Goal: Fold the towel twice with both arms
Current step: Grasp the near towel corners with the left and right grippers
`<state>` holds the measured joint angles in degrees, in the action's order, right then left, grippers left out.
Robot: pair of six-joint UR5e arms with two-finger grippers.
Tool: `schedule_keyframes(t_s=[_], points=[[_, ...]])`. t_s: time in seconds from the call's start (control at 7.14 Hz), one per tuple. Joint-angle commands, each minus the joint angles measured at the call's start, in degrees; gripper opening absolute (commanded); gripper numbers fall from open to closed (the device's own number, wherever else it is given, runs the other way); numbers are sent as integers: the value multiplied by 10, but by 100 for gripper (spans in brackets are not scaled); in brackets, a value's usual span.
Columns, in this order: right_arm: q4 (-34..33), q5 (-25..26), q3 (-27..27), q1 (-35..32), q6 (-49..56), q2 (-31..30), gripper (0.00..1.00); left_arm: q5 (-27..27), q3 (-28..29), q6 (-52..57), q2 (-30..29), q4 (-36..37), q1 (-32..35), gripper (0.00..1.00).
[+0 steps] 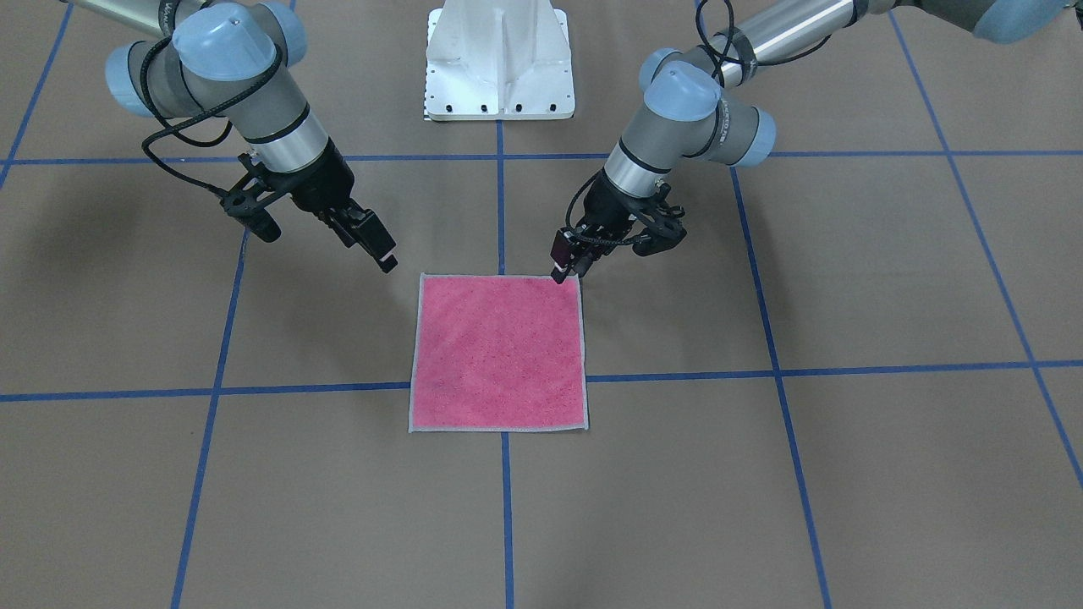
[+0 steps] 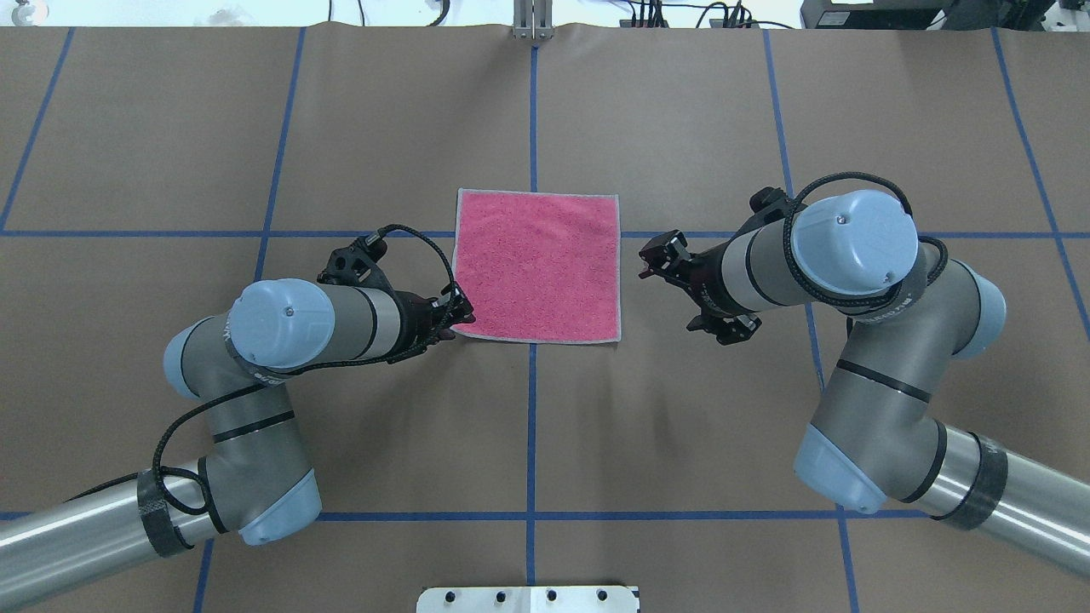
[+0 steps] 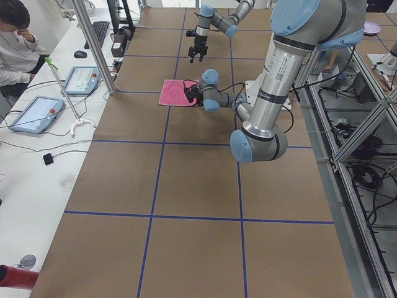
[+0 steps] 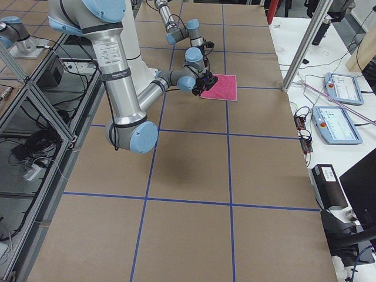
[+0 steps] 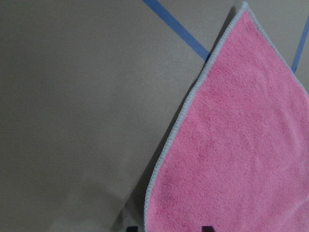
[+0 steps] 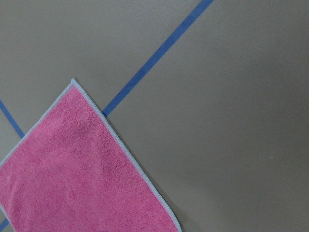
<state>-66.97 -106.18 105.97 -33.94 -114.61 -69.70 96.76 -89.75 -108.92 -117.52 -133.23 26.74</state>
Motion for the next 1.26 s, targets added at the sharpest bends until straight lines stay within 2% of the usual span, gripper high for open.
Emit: schedule_keyframes(t_s=[0.0, 0.42, 0.84, 0.98, 1.12], points=[[0, 4, 0, 3, 0, 0, 94, 0, 0, 17, 2, 3, 2, 38], [0, 4, 0, 4, -1, 0, 95, 0, 1, 17, 2, 10, 2, 37], [0, 4, 0, 4, 0, 0, 95, 0, 1, 17, 2, 16, 2, 17], [0, 5, 0, 5, 0, 0, 95, 0, 2, 18, 4, 16, 2, 0], [0, 8, 0, 12, 0, -1, 95, 0, -2, 28, 13, 16, 1, 0]])
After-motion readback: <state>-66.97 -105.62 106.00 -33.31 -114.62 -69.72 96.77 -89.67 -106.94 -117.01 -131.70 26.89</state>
